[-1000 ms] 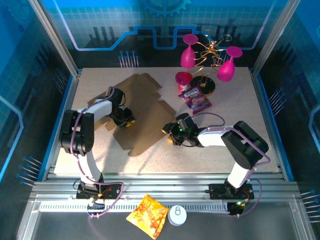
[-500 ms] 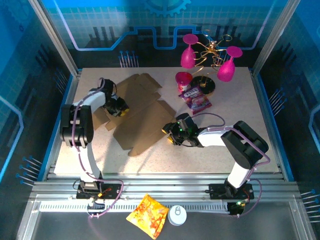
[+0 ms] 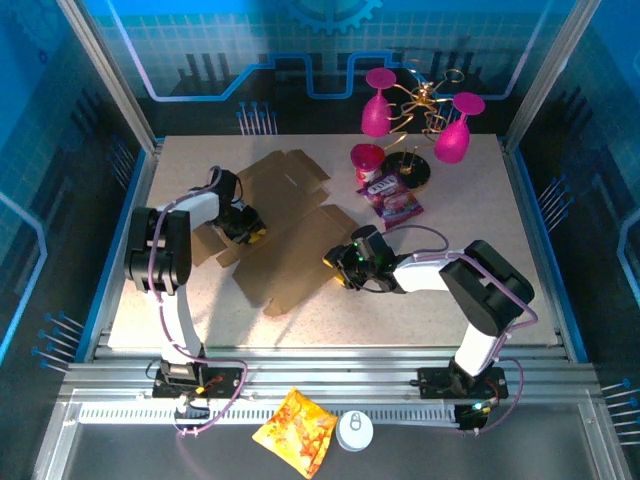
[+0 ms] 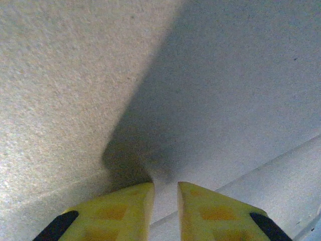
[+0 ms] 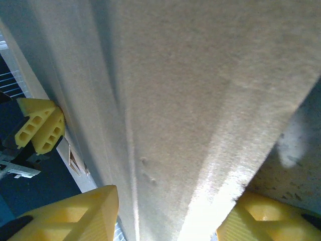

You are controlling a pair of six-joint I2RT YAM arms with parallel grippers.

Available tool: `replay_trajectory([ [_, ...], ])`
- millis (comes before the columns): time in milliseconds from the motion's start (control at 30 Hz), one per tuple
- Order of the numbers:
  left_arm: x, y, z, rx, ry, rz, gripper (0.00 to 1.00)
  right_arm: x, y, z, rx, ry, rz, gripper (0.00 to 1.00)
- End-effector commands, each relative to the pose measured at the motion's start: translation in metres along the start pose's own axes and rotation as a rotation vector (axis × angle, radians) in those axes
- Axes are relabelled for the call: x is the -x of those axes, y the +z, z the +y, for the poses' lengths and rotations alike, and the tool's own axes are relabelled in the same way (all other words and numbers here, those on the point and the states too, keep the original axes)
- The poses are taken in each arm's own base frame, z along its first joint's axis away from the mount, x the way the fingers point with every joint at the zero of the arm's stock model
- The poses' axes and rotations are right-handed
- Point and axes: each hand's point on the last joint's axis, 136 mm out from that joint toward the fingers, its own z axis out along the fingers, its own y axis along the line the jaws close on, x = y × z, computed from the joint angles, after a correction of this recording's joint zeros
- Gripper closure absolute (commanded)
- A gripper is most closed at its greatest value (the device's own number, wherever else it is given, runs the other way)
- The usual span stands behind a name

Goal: Fold the paper box

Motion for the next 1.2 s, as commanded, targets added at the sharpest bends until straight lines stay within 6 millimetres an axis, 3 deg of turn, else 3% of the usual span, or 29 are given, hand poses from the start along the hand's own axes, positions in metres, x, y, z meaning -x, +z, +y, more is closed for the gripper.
replay_trajectory([
  [0, -0.029, 0.016, 0.026, 0.088, -0.031, 0.097, 0.78, -0.010, 0.021, 0.025, 0.118, -0.059, 0.036, 0.50],
  [367, -0.025, 0.015, 0.022, 0.086, -0.021, 0.094, 0.78, -0.002, -0.008, 0.061, 0.257, -0.059, -0.066, 0.67],
  [567, -0.019, 0.002, 0.007, 0.059, -0.010, 0.059, 0.77, 0.001, -0.009, 0.065, 0.270, -0.025, -0.080, 0.95],
  [667, -0.012, -0.029, -0.020, 0.006, 0.011, -0.009, 0.67, 0.004, -0.015, 0.075, 0.297, -0.011, -0.096, 1.00],
  [833, -0.008, -0.104, -0.057, -0.077, -0.031, -0.169, 0.49, 0.009, -0.033, 0.117, 0.363, -0.020, -0.121, 1.00],
  [1000, -0.019, -0.179, -0.060, -0.123, -0.182, -0.348, 0.45, 0.007, -0.057, 0.183, 0.497, -0.055, -0.115, 1.00],
  [1167, -0.025, -0.234, -0.053, -0.208, -0.282, -0.463, 0.38, 0.002, -0.081, 0.237, 0.609, -0.129, -0.091, 1.00],
])
